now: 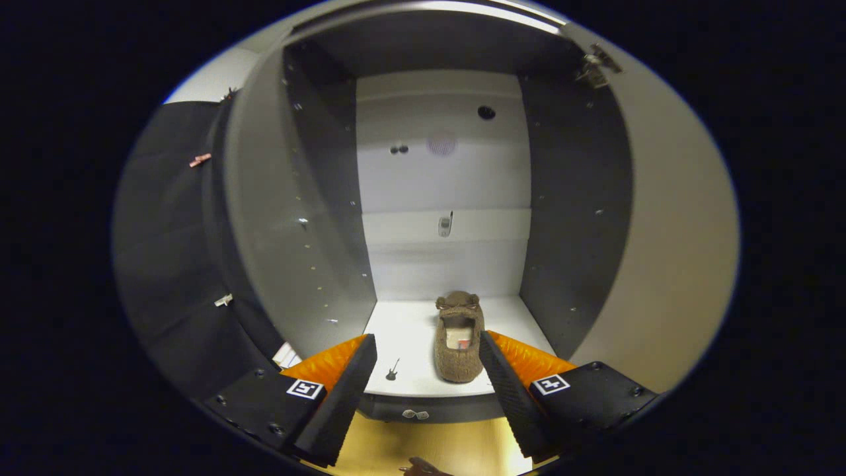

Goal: Open the shoe cabinet door, grab the shoes and put them into the shoe cabinet, then close the shoe cabinet door.

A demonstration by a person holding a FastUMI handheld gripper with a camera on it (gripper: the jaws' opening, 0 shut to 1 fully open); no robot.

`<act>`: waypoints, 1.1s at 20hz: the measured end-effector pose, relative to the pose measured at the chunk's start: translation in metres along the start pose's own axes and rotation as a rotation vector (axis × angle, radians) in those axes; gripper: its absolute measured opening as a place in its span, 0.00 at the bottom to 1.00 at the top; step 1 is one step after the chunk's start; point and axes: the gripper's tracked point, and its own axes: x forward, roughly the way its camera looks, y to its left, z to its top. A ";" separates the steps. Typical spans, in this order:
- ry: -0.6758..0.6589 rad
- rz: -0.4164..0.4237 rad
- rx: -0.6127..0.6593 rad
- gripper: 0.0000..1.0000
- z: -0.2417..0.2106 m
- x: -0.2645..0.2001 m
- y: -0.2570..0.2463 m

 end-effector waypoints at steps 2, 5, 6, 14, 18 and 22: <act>-0.038 0.007 -0.026 0.98 0.001 -0.048 -0.001; -0.129 0.034 -0.021 0.98 0.009 -0.122 -0.004; -0.155 0.057 -0.012 0.98 0.009 -0.149 -0.004; -0.195 0.069 -0.032 0.97 -0.023 -0.298 -0.070; -0.236 0.003 0.013 0.97 -0.024 -0.340 -0.135; -0.268 -0.089 0.029 0.98 -0.028 -0.360 -0.203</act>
